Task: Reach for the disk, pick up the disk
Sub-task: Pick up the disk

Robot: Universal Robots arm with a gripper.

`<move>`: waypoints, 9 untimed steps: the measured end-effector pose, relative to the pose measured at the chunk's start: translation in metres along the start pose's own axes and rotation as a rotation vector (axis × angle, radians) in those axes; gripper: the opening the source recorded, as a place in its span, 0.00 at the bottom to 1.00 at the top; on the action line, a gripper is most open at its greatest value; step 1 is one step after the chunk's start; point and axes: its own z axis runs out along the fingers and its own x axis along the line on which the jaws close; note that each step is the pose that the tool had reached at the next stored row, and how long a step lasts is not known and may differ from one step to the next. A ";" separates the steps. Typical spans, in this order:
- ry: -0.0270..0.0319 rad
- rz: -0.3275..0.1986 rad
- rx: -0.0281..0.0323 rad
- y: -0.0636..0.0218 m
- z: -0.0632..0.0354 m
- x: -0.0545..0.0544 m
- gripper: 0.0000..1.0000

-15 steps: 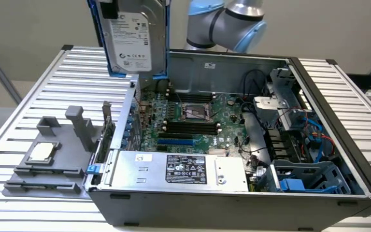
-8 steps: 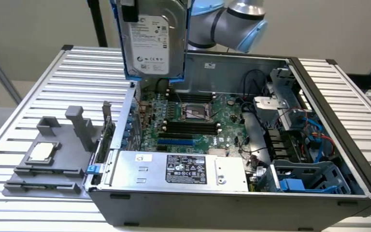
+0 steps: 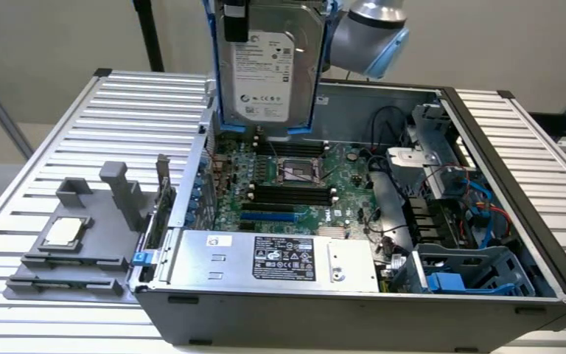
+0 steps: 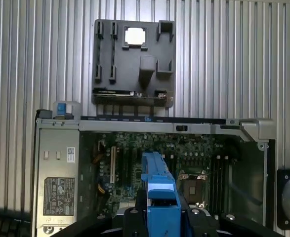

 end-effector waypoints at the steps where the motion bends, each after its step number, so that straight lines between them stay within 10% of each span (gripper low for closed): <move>1: -0.0001 0.000 0.0000 -0.0040 -0.0001 0.002 0.33; 9: -0.0001 0.000 0.0000 -0.0359 -0.0011 0.018 0.33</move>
